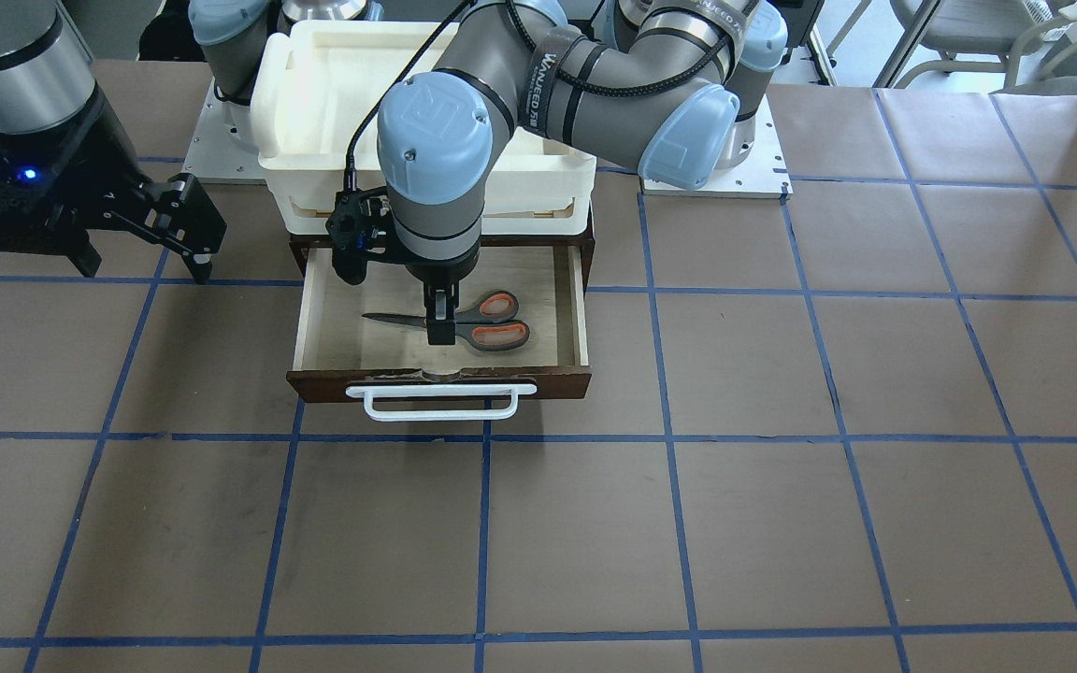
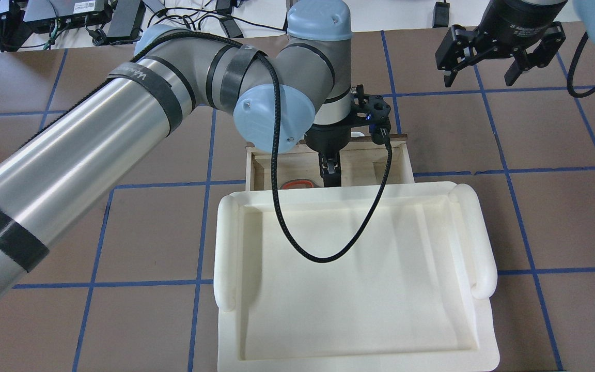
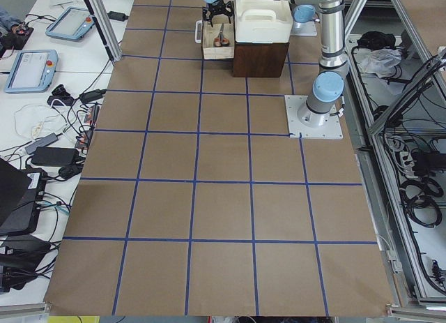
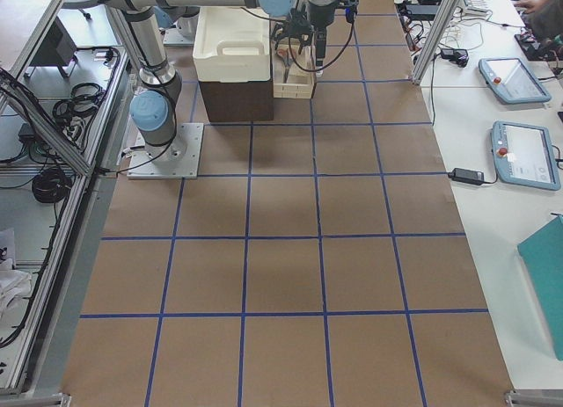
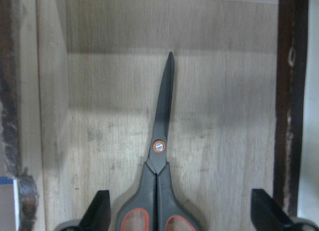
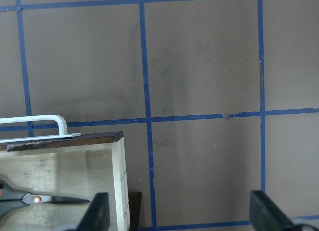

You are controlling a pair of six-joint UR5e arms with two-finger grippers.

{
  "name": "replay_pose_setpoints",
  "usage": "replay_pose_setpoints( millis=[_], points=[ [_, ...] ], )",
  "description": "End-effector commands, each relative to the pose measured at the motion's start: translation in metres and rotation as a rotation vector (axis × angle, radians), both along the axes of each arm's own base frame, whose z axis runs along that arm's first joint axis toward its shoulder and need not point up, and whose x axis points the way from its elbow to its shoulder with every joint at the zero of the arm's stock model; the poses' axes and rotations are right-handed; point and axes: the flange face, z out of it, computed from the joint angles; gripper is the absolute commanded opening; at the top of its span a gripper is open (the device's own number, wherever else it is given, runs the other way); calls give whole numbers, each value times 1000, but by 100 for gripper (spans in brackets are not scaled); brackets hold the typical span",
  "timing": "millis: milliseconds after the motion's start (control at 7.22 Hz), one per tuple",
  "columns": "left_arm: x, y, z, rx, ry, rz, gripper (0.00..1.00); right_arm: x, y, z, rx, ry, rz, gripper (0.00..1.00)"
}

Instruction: Place scissors in drawer with both arms

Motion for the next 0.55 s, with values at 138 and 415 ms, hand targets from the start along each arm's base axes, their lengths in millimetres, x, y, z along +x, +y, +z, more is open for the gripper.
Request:
replay_pose_setpoints(
  millis=[138, 415],
  points=[
    [29, -4, 74, -127, 25, 86, 100, 0, 0, -1, 3, -1, -1, 100],
    [103, -24, 128, -271, -36, 299, 100, 0, 0, -1, 3, 0, 0, 100]
  ],
)
